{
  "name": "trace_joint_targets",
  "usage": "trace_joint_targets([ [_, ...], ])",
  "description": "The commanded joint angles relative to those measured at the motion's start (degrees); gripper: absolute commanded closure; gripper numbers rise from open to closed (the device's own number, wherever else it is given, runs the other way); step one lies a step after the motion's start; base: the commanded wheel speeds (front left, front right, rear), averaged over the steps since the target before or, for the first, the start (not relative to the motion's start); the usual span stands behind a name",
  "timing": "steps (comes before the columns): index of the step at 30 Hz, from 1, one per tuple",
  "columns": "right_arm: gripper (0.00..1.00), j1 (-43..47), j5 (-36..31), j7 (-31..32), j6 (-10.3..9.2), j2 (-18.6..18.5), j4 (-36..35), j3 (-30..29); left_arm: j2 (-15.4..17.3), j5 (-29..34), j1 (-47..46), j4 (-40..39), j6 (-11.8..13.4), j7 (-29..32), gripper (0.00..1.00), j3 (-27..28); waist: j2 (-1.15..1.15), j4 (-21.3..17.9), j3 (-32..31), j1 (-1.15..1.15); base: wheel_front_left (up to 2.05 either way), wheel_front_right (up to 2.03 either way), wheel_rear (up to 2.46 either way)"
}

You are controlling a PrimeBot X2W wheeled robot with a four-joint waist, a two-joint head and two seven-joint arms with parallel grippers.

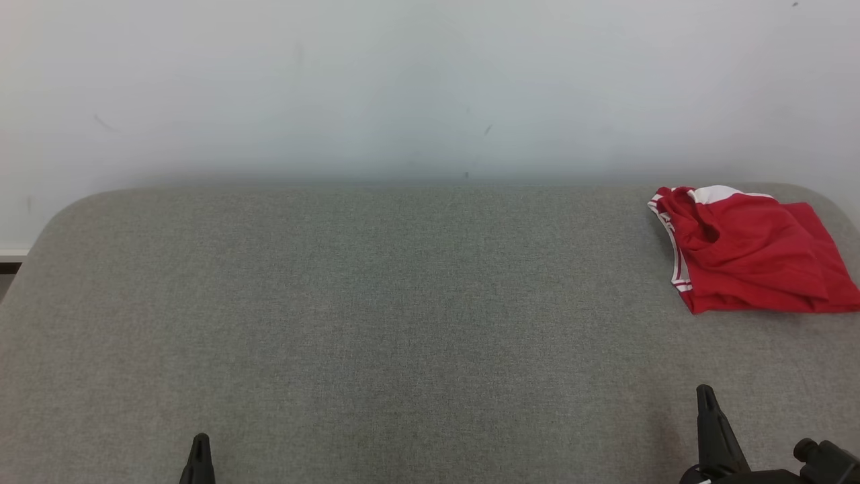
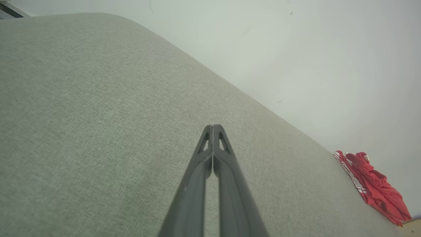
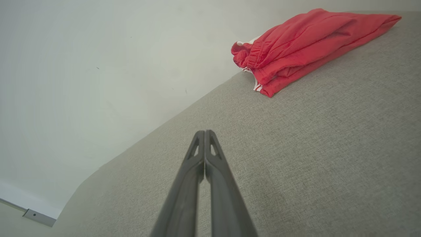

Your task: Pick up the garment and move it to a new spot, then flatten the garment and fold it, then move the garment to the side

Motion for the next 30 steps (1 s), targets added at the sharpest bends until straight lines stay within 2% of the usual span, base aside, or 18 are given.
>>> trace_joint_targets([
  [1, 1.0, -1.33, 2.32, 0.43, 0.01, -0.22, -1.09, -0.28, 0.22, -2.42, -1.61, -0.89, -0.4, 0.36, 1.0, 0.34, 0.0, 0.0, 0.02, -0.01, 0.0, 0.0, 0.0],
  [30, 1.0, -2.45, 23.7, 5.76, 0.02, -0.37, -1.49, -1.36, 0.3, -23.6, -3.46, -1.35, -0.61, 5.19, 1.0, 1.0, 0.0, -0.1, 0.34, -0.01, 0.0, 0.0, 0.0],
])
